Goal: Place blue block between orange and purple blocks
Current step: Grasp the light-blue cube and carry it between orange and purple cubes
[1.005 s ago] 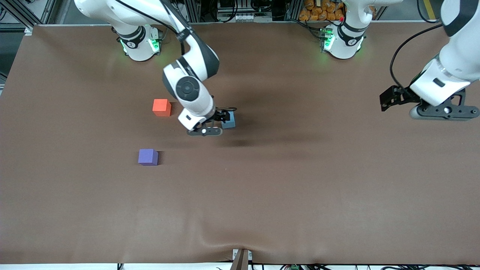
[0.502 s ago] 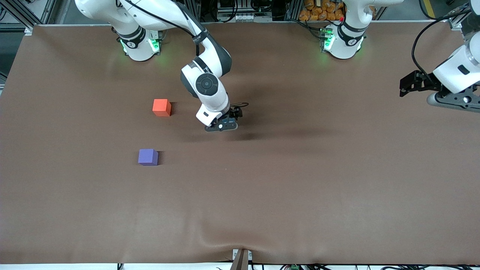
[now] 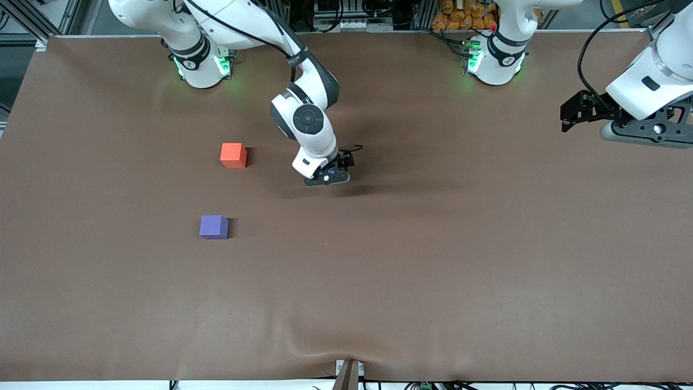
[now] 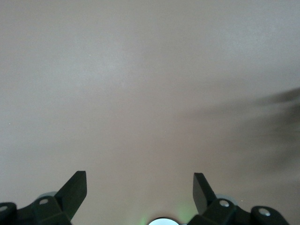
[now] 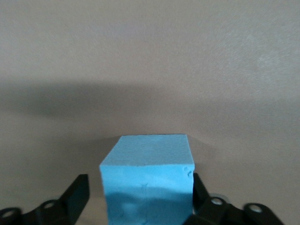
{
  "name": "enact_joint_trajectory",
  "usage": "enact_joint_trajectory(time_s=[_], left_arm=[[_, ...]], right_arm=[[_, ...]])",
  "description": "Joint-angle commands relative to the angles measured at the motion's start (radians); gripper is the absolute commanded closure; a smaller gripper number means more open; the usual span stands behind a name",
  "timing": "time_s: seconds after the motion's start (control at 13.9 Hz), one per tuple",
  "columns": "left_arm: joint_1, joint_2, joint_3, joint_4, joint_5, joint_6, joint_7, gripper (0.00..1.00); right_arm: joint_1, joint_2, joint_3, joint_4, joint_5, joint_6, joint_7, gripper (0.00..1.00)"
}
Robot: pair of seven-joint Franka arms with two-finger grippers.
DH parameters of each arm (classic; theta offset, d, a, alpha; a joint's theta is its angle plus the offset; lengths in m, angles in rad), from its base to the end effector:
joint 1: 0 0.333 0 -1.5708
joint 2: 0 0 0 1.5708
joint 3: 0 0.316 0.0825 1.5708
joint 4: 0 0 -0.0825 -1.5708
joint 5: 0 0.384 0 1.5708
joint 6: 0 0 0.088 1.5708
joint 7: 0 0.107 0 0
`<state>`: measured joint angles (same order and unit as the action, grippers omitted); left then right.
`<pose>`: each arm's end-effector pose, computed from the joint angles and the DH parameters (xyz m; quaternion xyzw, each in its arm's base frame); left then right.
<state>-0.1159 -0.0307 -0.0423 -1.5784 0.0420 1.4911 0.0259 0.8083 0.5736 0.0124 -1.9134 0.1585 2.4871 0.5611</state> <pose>0.5306 -0.0802 0.6310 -0.9952 0.0908 0.0268 0.0234 0.4289 0.4587 0.1923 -0.9965 -0.0657 0.0329 0.0397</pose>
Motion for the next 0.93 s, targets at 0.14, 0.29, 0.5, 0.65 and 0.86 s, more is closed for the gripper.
enact_joint_trajectory(time_s=[0.14,0.29,0.5,0.65,0.86], left_arm=[[0.047,-0.055,0.001,0.0,-0.001,-0.026,0.005,0.0],[0.058,-0.057,-0.008,0.0,-0.008,-0.046,0.006,0.0],[0.056,-0.055,-0.028,0.0,-0.022,-0.048,-0.011,0.0],[0.061,-0.055,-0.045,0.0,-0.024,-0.049,-0.03,0.0],[0.062,-0.057,-0.065,0.001,-0.024,-0.051,-0.07,0.0]], right_arm=[[-0.092,-0.09,-0.015,0.049,-0.02,-0.216,-0.004,1.0],[-0.208,-0.199,-0.017,0.057,-0.023,-0.398,-0.044,1.0],[-0.395,-0.277,-0.015,0.024,-0.022,-0.563,-0.202,1.0],[-0.47,-0.305,-0.015,-0.036,-0.022,-0.56,-0.231,1.0],[-0.527,-0.304,-0.018,-0.075,-0.027,-0.554,-0.239,1.0]])
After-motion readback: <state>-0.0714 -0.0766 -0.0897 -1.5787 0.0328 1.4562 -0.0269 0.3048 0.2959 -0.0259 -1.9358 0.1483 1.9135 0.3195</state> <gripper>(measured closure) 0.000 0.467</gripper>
